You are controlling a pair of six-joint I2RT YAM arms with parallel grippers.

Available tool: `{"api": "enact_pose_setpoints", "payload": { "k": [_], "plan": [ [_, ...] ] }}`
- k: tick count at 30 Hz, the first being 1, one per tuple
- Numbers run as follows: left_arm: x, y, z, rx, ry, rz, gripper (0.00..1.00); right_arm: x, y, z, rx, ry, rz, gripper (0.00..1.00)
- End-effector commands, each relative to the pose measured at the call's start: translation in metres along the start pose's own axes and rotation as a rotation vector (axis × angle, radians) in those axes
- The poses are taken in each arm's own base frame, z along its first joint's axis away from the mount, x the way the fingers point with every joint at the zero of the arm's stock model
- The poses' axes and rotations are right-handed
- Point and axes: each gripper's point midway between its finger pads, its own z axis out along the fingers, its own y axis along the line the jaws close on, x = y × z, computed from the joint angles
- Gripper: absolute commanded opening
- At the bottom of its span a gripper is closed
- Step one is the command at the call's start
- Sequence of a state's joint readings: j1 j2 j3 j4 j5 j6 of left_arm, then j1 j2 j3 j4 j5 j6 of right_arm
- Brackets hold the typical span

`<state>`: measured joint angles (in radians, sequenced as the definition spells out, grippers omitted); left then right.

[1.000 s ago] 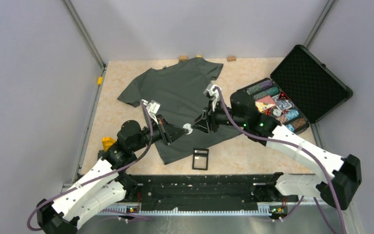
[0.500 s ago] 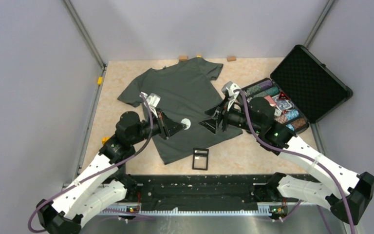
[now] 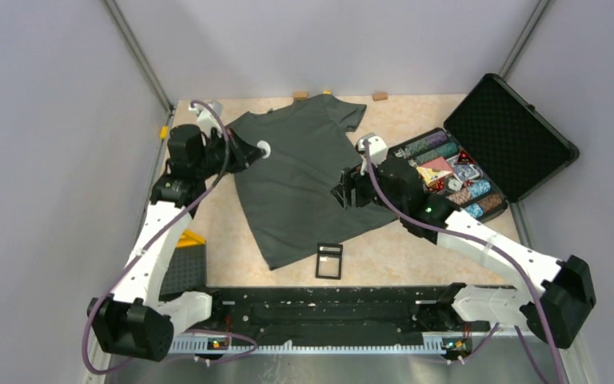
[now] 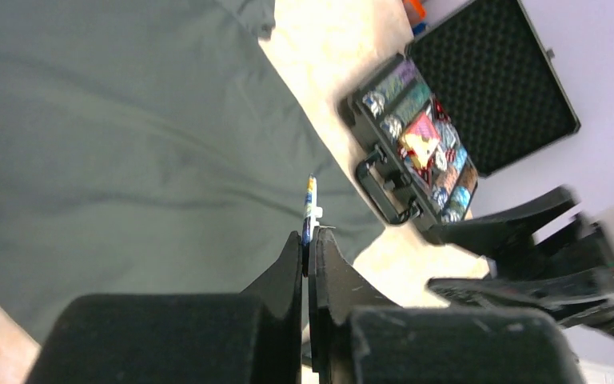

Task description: Pin the brooch onto the clothing

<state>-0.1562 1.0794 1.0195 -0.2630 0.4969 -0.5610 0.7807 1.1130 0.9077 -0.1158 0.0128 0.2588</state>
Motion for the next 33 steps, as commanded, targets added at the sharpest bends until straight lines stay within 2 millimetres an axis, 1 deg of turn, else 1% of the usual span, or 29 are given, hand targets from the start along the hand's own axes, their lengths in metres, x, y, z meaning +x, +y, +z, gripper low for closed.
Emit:
{"api": "enact_pose_setpoints", "payload": {
  "k": [1,4,7,9,14,16,17,21,26,29,33],
  "plan": [
    [-0.060,-0.020,0.002,0.013,-0.103,0.079,0.00,0.024,-0.030,0.020,0.149,0.071,0.004,0.65],
    [-0.078,-0.013,0.012,-0.014,-0.097,0.107,0.00,0.039,-0.033,0.041,0.151,0.113,0.002,0.66],
    [-0.084,0.005,0.020,-0.056,-0.075,0.130,0.00,0.057,-0.034,0.069,0.108,0.179,0.028,0.66],
    [-0.083,0.019,0.019,-0.107,-0.081,0.171,0.00,0.063,-0.040,0.084,0.104,0.197,0.049,0.65],
    [-0.063,0.067,0.013,-0.271,-0.083,0.244,0.00,0.091,-0.064,0.113,0.189,0.285,0.006,0.64],
    [-0.056,0.080,0.014,-0.302,-0.067,0.255,0.00,0.102,-0.071,0.123,0.214,0.327,-0.009,0.62],
    [-0.053,0.083,0.014,-0.311,-0.054,0.253,0.00,0.107,-0.074,0.126,0.228,0.345,-0.016,0.60],
    [-0.048,0.085,0.019,-0.301,-0.022,0.241,0.00,0.121,-0.087,0.133,0.288,0.376,-0.035,0.56],
    [-0.043,0.084,0.020,-0.288,-0.008,0.227,0.00,0.142,-0.096,0.134,0.351,0.431,-0.077,0.49],
    [-0.044,0.080,0.018,-0.278,-0.012,0.227,0.00,0.154,-0.098,0.133,0.372,0.460,-0.095,0.43],
    [-0.044,0.077,0.016,-0.274,-0.019,0.229,0.00,0.164,-0.093,0.131,0.360,0.484,-0.076,0.37]
  ]
}}
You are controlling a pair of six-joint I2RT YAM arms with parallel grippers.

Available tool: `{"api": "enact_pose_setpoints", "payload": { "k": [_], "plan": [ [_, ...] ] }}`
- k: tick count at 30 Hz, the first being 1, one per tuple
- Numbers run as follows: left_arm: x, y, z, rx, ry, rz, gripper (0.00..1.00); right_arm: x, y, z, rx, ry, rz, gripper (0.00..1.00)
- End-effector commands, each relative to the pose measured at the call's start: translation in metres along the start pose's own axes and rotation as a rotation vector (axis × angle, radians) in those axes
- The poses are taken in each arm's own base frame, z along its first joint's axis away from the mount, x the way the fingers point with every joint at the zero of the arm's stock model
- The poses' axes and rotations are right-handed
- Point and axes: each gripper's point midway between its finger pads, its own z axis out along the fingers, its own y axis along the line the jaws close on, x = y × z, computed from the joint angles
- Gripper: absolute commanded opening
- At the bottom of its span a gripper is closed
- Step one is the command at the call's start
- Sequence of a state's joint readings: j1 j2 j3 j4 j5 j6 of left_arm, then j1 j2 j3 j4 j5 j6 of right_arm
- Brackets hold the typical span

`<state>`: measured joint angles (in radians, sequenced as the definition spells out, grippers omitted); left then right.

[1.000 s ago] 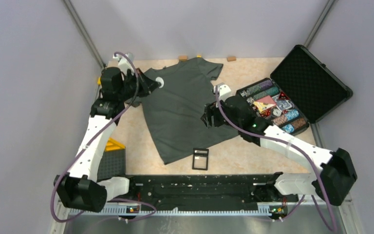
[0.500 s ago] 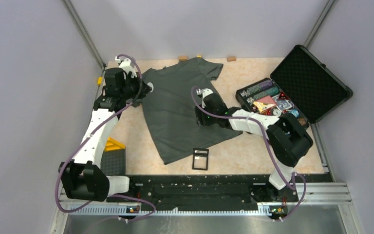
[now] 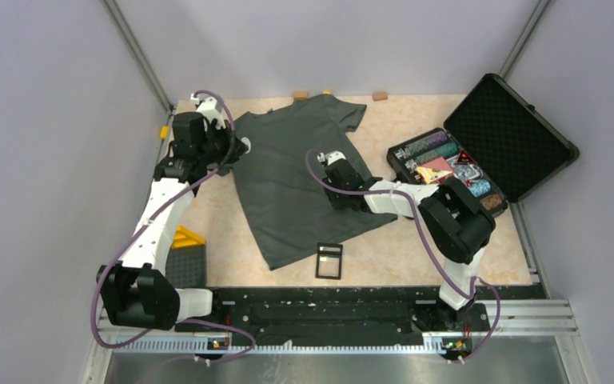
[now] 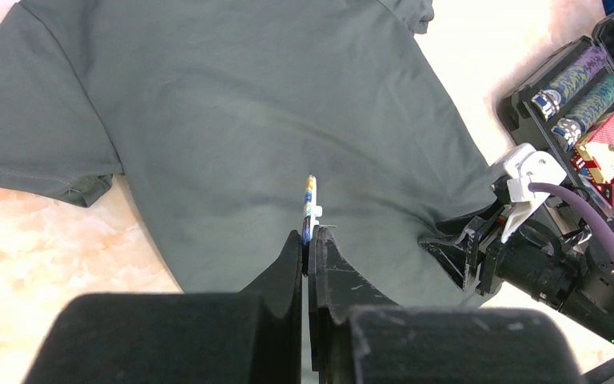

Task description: Pin the brooch onto the clothing

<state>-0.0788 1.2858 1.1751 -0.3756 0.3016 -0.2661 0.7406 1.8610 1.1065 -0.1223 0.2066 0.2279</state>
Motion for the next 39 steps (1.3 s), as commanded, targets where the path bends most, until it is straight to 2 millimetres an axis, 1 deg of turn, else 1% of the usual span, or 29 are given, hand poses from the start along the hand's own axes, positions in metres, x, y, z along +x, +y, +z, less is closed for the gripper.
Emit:
{"api": "enact_pose_setpoints", "payload": {
  "k": [1,3,6,9,14,17,23,25,28,32,35,39],
  "plan": [
    [-0.013,-0.006,-0.008,0.022,-0.049,0.023,0.00,0.000,0.006,0.000,0.008,0.006,-0.001,0.36],
    [-0.013,-0.006,-0.009,0.022,-0.049,0.023,0.00,0.007,0.008,-0.002,0.006,0.022,0.007,0.36],
    [-0.014,-0.007,-0.011,0.023,-0.053,0.024,0.00,0.023,0.009,-0.006,0.013,0.054,0.014,0.35],
    [-0.017,-0.009,-0.014,0.025,-0.067,0.027,0.00,0.041,0.010,-0.013,0.024,0.082,0.018,0.34],
    [-0.019,-0.012,-0.017,0.037,-0.077,0.028,0.00,0.063,0.008,-0.027,0.054,0.108,0.038,0.34],
    [-0.020,-0.014,-0.019,0.044,-0.079,0.026,0.00,0.070,0.005,-0.035,0.073,0.115,0.053,0.34],
    [-0.021,-0.016,-0.020,0.053,-0.087,0.026,0.00,0.071,0.006,-0.052,0.069,0.101,0.094,0.34],
    [-0.021,-0.016,-0.020,0.055,-0.086,0.025,0.00,0.066,0.007,-0.056,0.056,0.084,0.104,0.36],
    [-0.019,-0.017,-0.018,0.063,-0.080,0.020,0.00,0.046,0.010,-0.061,0.052,0.046,0.088,0.40],
    [-0.018,-0.017,-0.017,0.067,-0.075,0.015,0.00,0.002,0.010,-0.068,0.040,-0.030,0.058,0.46],
    [-0.017,-0.017,-0.016,0.067,-0.073,0.015,0.00,-0.031,0.007,-0.068,-0.014,-0.081,0.075,0.49],
    [-0.016,-0.017,-0.014,0.070,-0.070,0.011,0.00,-0.067,0.001,-0.054,-0.076,-0.124,0.072,0.53]
  ]
}}
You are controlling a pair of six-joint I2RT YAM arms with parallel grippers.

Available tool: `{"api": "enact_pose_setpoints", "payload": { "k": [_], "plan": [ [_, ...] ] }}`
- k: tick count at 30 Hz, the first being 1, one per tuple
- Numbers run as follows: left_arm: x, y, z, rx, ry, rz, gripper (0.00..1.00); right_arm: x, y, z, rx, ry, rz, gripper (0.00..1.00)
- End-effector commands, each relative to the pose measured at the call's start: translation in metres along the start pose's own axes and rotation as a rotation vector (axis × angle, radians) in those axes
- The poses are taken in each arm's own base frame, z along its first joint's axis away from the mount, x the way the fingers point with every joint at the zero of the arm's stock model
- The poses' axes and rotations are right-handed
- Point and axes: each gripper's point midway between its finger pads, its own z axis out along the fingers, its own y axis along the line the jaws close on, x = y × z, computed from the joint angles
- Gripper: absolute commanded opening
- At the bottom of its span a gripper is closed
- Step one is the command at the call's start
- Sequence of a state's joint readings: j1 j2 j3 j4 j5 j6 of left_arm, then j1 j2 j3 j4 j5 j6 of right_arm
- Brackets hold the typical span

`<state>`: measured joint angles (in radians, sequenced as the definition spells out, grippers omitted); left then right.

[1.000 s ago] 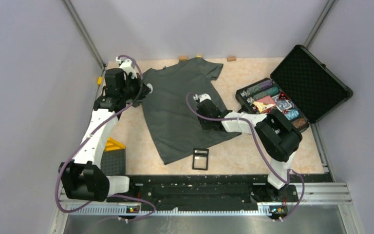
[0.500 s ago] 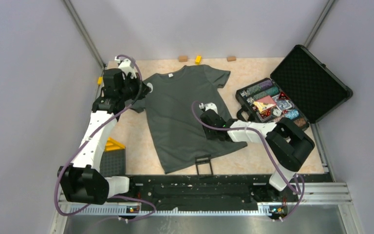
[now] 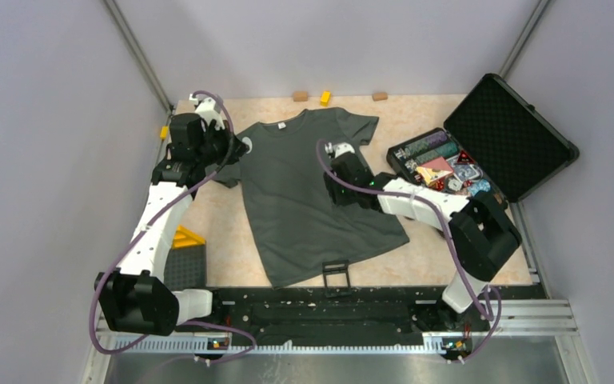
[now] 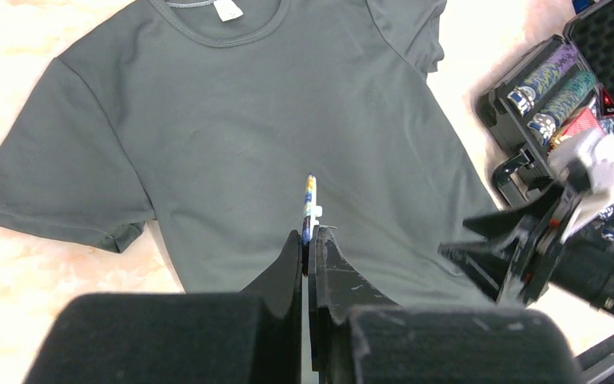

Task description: Pin the brooch onto the clothing

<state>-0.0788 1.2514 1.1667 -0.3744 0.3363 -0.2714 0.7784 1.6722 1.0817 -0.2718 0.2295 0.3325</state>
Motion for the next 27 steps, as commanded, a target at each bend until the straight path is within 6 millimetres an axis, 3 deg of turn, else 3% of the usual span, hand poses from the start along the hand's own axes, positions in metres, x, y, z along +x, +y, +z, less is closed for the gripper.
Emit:
{"api": "enact_pose_setpoints", "payload": {
  "k": [1,6,10,19,27],
  "plan": [
    [-0.013,-0.007,-0.004,0.032,-0.051,0.007,0.00,-0.067,-0.004,0.010,-0.070,-0.116,-0.008,0.53],
    [-0.010,-0.007,-0.001,0.039,-0.040,0.002,0.00,-0.110,-0.023,0.041,-0.067,-0.159,-0.008,0.54],
    [-0.009,-0.008,0.001,0.045,-0.034,-0.002,0.00,-0.133,-0.037,0.074,-0.060,-0.163,-0.023,0.52],
    [-0.005,-0.008,0.005,0.059,-0.018,-0.014,0.00,-0.151,-0.061,0.143,-0.038,-0.128,-0.045,0.44],
    [-0.004,-0.009,0.006,0.063,-0.011,-0.022,0.00,-0.154,-0.066,0.170,-0.021,-0.114,-0.073,0.43]
  ]
}}
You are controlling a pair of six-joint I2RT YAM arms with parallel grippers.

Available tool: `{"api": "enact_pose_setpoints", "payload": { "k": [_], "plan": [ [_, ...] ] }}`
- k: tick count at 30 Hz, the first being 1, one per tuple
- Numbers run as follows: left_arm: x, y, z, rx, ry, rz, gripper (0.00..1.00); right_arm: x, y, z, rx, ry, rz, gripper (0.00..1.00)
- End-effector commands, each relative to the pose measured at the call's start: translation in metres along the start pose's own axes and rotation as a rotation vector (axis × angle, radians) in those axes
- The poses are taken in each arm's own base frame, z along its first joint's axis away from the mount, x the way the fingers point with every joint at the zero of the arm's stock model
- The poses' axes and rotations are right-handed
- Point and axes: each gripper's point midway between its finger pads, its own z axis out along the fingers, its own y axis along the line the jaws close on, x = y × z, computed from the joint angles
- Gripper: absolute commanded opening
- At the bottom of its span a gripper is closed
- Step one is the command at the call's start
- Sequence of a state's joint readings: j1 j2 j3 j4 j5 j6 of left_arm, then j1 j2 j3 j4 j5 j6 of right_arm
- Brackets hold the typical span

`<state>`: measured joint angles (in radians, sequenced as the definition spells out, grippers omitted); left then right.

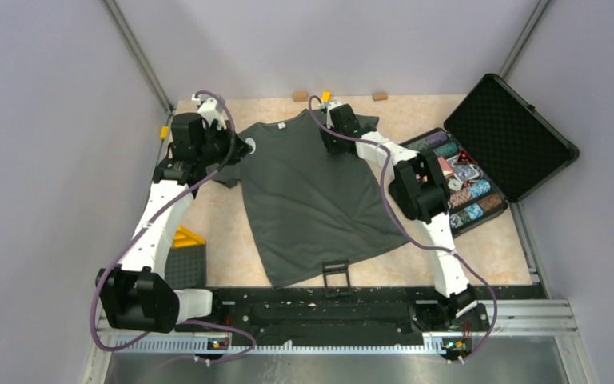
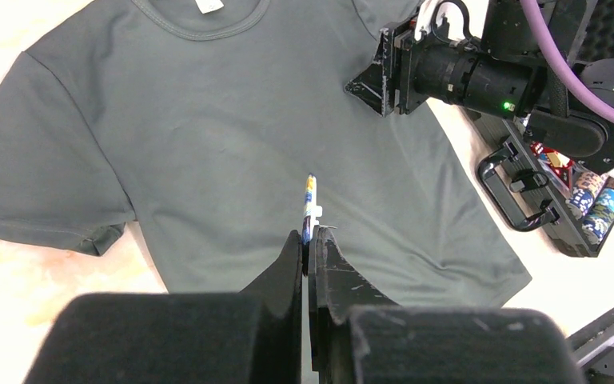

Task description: Pin the brooch onto the clothing

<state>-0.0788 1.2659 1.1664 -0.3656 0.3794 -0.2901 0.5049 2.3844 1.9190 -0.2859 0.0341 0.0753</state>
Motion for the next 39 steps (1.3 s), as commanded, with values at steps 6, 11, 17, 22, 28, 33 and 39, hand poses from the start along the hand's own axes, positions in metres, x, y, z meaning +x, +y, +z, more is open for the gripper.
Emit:
{"api": "enact_pose_setpoints", "payload": {
  "k": [6,11,17,22,28,33,39],
  "plan": [
    [-0.007,-0.003,0.002,0.022,-0.030,0.000,0.00,-0.011,-0.010,0.008,0.036,-0.019,-0.027,0.32],
    [-0.008,-0.003,0.002,0.024,-0.030,0.000,0.00,-0.008,-0.020,0.008,0.058,-0.008,-0.008,0.16],
    [-0.005,-0.006,0.005,0.052,-0.019,0.005,0.00,-0.017,-0.018,0.001,0.024,-0.026,-0.001,0.22],
    [-0.002,-0.009,0.013,0.056,-0.006,-0.042,0.00,-0.038,-0.013,-0.012,-0.001,-0.067,-0.002,0.38],
    [0.003,-0.015,0.029,0.016,-0.018,-0.069,0.00,-0.058,-0.012,-0.017,-0.008,-0.117,-0.017,0.40],
    [0.007,-0.026,0.059,0.082,-0.038,-0.113,0.00,-0.055,-0.019,-0.007,0.032,-0.105,-0.030,0.34],
    [0.018,-0.032,0.103,0.152,-0.003,-0.108,0.00,-0.048,-0.017,0.002,0.018,-0.089,-0.029,0.32]
  ]
}}
